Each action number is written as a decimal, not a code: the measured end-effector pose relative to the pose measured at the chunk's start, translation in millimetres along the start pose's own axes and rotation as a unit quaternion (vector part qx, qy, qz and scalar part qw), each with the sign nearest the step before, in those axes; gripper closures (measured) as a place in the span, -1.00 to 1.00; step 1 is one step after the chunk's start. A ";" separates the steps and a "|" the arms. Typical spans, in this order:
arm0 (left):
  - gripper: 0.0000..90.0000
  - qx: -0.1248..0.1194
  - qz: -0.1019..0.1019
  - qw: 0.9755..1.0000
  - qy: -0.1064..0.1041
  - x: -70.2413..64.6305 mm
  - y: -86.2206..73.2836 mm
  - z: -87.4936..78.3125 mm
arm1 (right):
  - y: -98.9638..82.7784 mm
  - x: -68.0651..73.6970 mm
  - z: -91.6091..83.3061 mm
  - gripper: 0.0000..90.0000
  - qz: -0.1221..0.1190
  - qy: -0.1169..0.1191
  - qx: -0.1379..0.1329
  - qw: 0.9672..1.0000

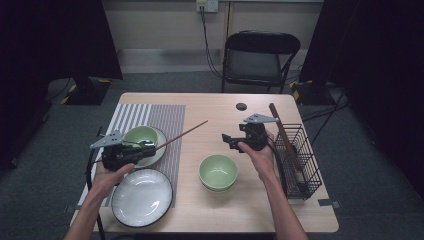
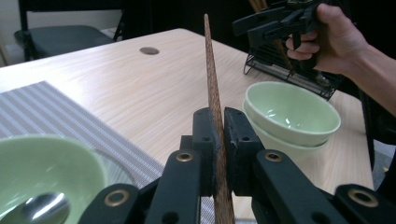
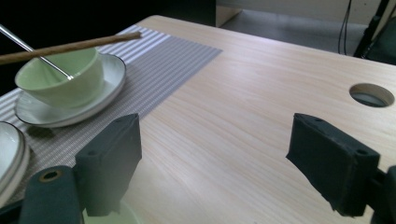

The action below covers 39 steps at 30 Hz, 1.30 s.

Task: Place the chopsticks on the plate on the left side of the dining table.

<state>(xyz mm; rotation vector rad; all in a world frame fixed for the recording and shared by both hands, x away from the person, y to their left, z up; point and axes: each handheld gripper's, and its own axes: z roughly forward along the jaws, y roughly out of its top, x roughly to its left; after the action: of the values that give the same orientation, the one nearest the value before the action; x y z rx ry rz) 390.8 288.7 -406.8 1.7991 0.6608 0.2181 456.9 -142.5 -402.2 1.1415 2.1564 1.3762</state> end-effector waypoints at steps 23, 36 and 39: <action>0.87 0.035 -0.035 0.998 0.044 20.6 -46.0 -34.3 | -39.2 -21.8 20.1 -0.62 0.014 -0.041 0.072 0.996; 0.87 0.055 -0.042 0.996 0.057 27.1 -61.2 -38.2 | -61.1 -27.4 31.5 -0.62 0.011 -0.057 0.111 0.992; 0.87 0.059 -0.047 0.995 0.059 29.0 -65.4 -38.9 | -62.9 -26.9 33.0 -0.62 0.005 -0.061 0.116 0.991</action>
<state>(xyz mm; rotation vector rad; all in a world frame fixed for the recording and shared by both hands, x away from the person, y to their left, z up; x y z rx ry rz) 375.4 348.8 -459.5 1.8725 0.8556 0.2262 466.8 -156.7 -476.1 1.2854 2.2689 1.0492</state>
